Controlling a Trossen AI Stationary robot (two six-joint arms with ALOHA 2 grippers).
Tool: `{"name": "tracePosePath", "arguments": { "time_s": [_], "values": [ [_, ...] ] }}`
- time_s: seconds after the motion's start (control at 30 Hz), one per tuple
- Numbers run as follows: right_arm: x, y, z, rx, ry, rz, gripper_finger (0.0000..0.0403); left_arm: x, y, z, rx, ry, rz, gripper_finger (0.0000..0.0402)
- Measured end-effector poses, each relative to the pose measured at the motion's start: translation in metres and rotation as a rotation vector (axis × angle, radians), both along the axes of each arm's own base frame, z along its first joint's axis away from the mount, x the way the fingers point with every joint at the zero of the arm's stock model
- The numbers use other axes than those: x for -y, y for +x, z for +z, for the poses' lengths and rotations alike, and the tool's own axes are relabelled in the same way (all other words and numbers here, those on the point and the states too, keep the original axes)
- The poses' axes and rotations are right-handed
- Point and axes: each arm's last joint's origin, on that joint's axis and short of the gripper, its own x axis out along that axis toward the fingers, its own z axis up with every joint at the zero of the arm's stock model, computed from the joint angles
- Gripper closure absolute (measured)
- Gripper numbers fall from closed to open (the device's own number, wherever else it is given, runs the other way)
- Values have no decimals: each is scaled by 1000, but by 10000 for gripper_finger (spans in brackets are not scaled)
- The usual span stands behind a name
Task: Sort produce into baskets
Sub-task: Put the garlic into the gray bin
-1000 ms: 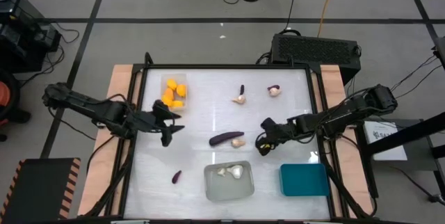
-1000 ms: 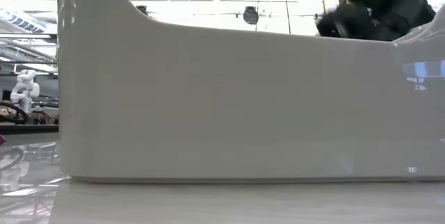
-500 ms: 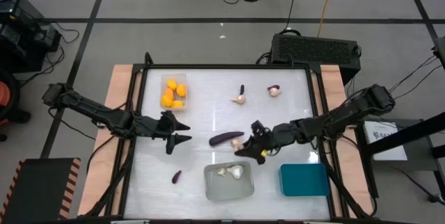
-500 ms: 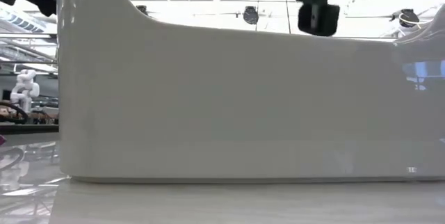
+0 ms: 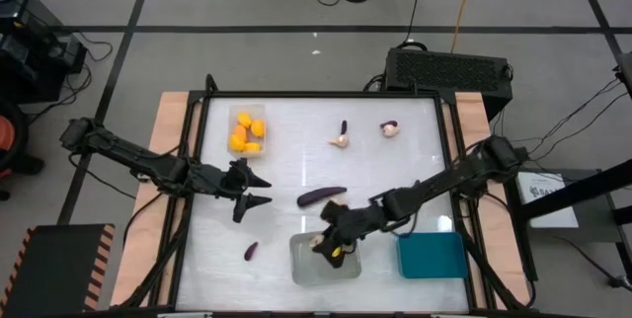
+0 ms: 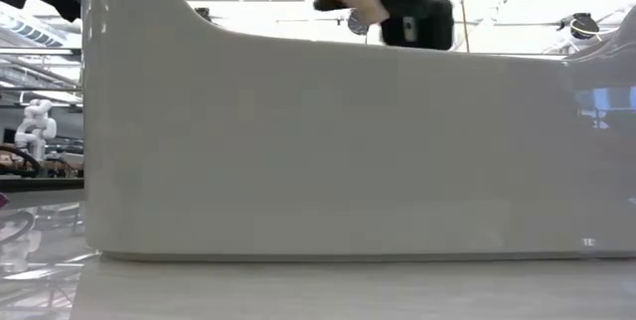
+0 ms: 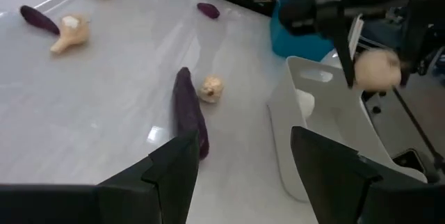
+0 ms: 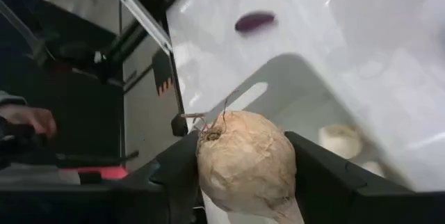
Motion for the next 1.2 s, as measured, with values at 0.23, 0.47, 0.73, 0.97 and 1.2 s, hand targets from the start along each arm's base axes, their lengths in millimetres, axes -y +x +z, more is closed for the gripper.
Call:
{"name": "tracePosePath", "arguments": {
  "time_s": [0.23,0.47,0.73,0.97,1.2],
  "values": [
    [0,8,5,25,-24,17,183,1,0,1,3,-22,-34,169],
    [3,8,4,12,-32,15,184,2,1,2,20,-35,-46,169],
    [37,9,-5,-124,-69,-84,196,1,2,6,59,-46,-5,169],
    [78,2,-18,-320,-214,-260,202,0,3,9,93,-80,43,169],
    [92,-3,-29,-424,-320,-284,202,-1,4,13,143,-101,110,169]
  ]
}}
